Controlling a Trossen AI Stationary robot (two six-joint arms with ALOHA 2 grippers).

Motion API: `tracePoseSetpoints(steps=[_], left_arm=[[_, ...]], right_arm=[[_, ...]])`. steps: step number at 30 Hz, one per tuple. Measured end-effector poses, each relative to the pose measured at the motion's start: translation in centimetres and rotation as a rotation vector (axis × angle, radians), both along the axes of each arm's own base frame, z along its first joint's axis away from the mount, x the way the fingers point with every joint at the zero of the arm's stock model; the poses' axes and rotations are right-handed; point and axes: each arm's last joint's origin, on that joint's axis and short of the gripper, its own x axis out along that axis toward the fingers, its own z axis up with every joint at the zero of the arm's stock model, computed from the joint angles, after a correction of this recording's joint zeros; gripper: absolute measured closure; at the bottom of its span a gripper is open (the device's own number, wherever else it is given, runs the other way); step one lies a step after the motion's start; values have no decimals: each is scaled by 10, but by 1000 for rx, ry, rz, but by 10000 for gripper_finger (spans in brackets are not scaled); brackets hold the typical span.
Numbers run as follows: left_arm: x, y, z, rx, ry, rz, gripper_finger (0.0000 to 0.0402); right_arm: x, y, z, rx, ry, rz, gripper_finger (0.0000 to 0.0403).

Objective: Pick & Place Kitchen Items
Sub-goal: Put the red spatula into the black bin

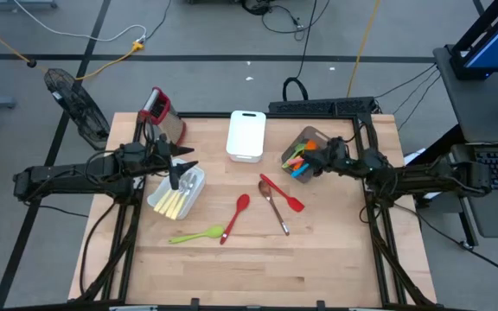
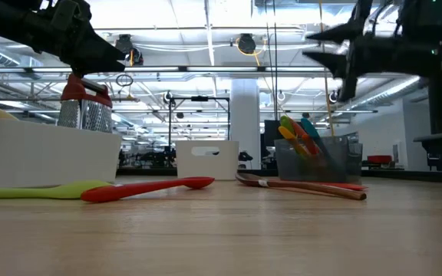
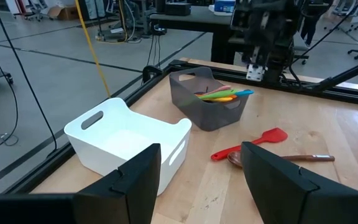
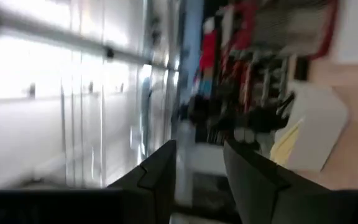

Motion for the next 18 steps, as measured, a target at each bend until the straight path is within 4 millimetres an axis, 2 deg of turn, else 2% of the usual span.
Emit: tracePoseSetpoints(steps=[4, 10, 15, 18], left_arm=[[0, 0, 0, -1, -1, 0, 174], [0, 0, 0, -3, -2, 0, 174], [0, 0, 0, -36, -14, 7, 174], [0, 0, 0, -65, -24, 13, 174]], right_arm=[[15, 9, 24, -215, 5, 109, 288], [37, 21, 62, -527, 91, 170, 303], [48, 31, 82, -764, 193, 224, 308], [53, 37, 87, -866, 241, 262, 308]])
